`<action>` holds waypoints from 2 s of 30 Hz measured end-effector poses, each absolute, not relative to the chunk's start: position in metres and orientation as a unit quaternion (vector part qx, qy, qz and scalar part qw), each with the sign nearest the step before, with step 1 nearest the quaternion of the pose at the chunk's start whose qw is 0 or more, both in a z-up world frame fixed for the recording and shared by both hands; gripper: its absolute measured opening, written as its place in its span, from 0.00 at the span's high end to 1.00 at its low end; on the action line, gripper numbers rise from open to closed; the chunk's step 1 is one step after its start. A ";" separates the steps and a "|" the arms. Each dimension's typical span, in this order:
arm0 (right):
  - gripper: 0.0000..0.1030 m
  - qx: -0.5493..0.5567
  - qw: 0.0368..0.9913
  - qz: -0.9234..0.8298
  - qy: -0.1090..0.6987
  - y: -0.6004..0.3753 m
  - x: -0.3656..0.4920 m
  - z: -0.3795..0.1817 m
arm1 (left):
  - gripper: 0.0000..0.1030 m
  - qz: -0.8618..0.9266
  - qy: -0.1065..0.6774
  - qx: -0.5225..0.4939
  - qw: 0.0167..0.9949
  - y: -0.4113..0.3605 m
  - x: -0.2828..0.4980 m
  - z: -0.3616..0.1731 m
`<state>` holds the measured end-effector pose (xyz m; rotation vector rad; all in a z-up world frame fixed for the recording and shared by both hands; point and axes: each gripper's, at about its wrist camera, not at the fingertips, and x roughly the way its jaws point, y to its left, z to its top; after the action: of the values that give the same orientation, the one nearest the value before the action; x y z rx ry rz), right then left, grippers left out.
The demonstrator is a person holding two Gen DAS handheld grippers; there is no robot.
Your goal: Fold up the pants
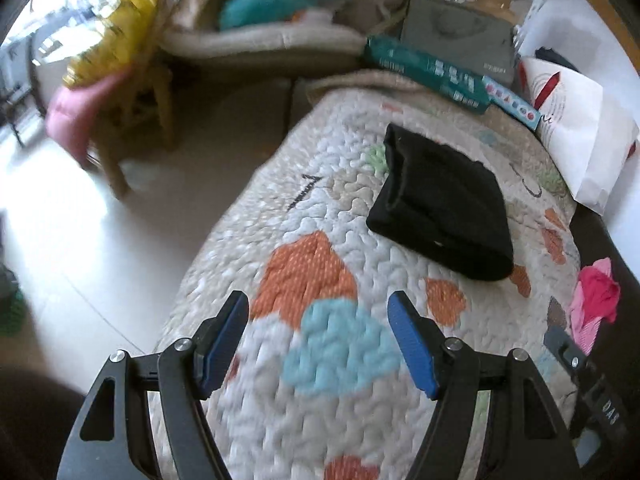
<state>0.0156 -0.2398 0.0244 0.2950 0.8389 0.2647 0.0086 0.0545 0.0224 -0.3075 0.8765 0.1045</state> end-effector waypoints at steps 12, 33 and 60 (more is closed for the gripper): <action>0.26 0.088 0.917 0.054 0.386 -0.237 -0.050 0.026 | 0.20 0.076 0.317 -0.038 0.945 0.006 -0.071 0.061; 0.25 0.017 0.937 0.076 0.341 -0.207 -0.060 0.038 | 0.11 0.063 0.303 -0.012 0.951 0.001 -0.091 0.064; 0.23 0.022 0.944 0.061 0.324 -0.212 -0.062 0.046 | 0.01 -0.009 0.329 -0.019 0.944 -0.016 -0.088 0.071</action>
<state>-0.0624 -0.2116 0.0462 0.0455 0.6609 0.1239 -0.0882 -0.0164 0.0708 -0.0377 0.6713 -0.0191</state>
